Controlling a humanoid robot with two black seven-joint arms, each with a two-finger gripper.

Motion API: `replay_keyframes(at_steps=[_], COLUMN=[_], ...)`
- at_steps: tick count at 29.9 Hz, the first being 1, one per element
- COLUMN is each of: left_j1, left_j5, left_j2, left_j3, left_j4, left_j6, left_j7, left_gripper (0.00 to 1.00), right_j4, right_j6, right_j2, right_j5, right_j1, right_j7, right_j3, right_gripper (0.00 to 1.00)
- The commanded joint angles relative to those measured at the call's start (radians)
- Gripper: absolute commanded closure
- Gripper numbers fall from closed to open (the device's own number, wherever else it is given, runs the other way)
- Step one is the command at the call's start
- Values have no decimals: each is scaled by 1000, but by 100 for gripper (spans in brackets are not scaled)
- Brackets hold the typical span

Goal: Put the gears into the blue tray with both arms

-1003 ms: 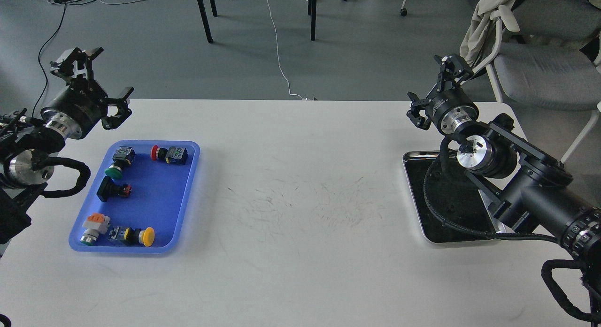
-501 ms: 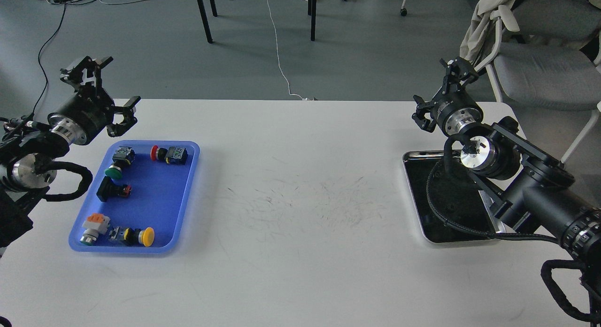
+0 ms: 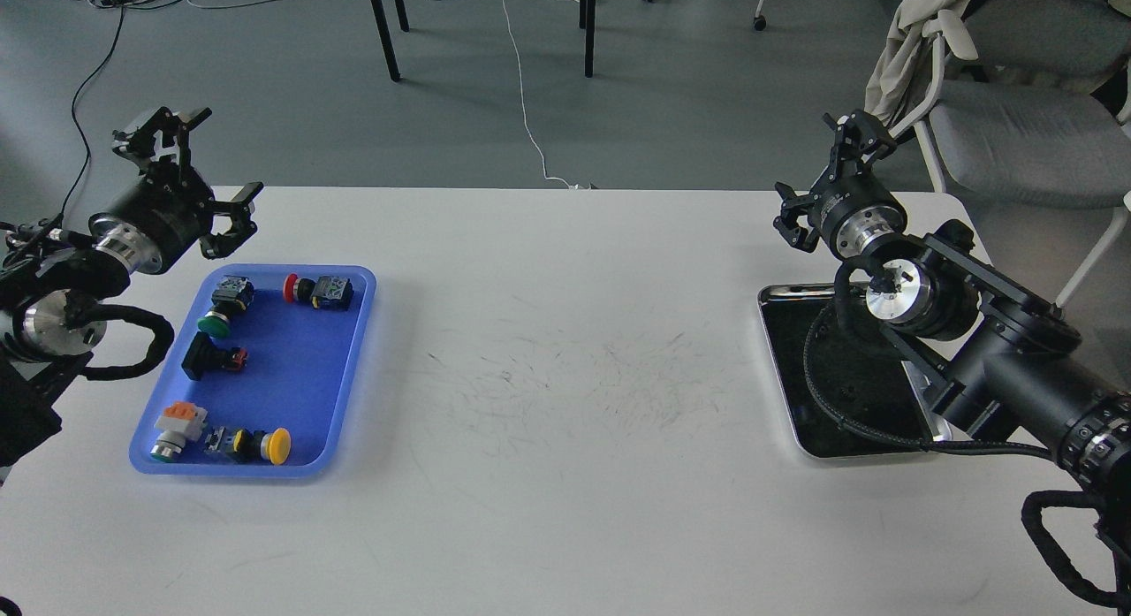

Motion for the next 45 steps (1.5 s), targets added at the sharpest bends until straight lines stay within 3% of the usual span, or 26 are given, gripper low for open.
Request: replay_keyframes(at_steps=[1,32,45], left_j1=[-1,-1,0], left_j5=[0,0,0], left_j2=[4,13,12], left_j3=[0,0,0], left_j4=[0,0,0], left_j6=[-2,-2,-2], left_j7=[0,-2,-2], left_gripper=[1,1,1], right_j4=[0,7,128], right_j6=[0,3,26], right_j2=[4,3,-264], right_j5=[1,1,-2], right_j1=[-1,-17,104], right_j7=[2,-1,-55], right_j3=[29,35,-290], right_gripper=[1,1,1])
